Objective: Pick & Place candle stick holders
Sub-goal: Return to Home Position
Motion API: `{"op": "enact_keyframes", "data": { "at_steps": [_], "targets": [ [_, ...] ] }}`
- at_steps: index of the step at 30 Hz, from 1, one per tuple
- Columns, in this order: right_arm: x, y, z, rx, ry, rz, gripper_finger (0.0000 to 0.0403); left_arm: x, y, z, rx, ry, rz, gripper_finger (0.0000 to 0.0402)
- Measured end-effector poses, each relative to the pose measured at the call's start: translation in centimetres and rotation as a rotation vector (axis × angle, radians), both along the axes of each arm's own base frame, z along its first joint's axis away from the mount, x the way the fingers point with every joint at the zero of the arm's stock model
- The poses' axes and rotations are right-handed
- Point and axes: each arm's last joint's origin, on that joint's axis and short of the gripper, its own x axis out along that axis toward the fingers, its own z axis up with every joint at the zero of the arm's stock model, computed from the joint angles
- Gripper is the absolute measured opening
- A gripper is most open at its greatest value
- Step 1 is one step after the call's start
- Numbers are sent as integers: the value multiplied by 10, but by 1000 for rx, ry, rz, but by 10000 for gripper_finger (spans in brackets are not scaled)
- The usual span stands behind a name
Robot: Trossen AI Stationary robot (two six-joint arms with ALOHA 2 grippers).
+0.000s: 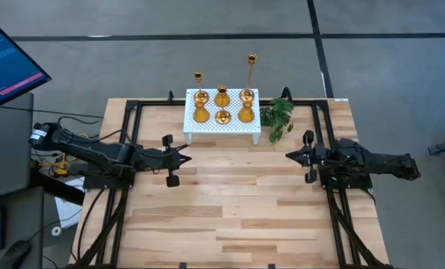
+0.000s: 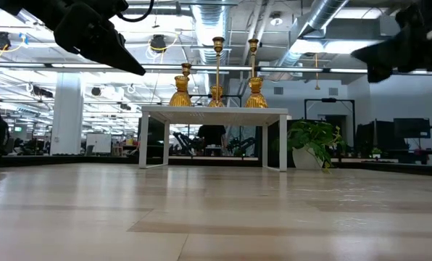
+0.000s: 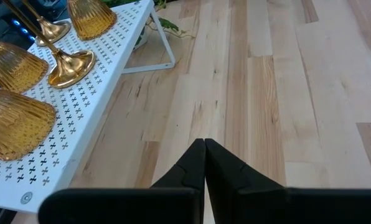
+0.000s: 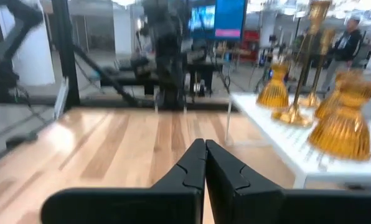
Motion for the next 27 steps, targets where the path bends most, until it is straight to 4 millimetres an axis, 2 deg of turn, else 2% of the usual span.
{"op": "enact_keyframes", "data": {
  "at_steps": [11, 27],
  "targets": [
    [4, 0, -18, -2, 54, 0, 0, 0, 0, 0, 0, 0, 0, 8],
    [4, 1, -19, -69, 61, 27, 0, 0, 0, 0, 3, -3, -1, 8]
  ]
}}
